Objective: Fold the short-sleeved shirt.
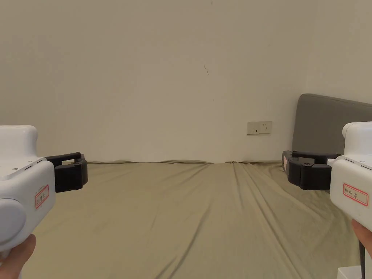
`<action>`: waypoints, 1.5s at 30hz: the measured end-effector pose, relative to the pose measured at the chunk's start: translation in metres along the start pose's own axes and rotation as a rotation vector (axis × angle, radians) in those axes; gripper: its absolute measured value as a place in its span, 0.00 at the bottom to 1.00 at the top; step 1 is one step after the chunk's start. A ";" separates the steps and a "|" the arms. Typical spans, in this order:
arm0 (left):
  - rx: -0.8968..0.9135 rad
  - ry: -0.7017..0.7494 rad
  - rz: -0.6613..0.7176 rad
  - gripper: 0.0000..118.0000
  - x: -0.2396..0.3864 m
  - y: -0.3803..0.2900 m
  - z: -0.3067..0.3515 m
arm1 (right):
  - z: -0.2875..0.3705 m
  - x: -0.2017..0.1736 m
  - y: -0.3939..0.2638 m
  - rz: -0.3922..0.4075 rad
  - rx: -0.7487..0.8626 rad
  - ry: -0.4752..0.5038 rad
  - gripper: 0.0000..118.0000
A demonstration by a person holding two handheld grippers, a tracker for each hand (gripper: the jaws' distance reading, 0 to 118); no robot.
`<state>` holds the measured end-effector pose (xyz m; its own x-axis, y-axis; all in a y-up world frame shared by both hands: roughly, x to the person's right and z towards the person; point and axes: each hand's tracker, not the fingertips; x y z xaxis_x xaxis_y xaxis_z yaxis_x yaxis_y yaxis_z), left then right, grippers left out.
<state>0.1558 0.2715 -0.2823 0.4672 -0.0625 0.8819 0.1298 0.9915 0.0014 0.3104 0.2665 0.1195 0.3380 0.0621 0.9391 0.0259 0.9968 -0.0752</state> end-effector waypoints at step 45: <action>0.019 0.006 0.004 0.96 -0.003 0.001 0.000 | 0.001 -0.009 -0.003 0.018 -0.007 -0.003 1.00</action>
<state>0.1543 0.2728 -0.2846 0.4725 -0.0592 0.8793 0.1116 0.9937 0.0069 0.3065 0.2633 0.1114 0.3356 0.0798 0.9386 0.0261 0.9952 -0.0940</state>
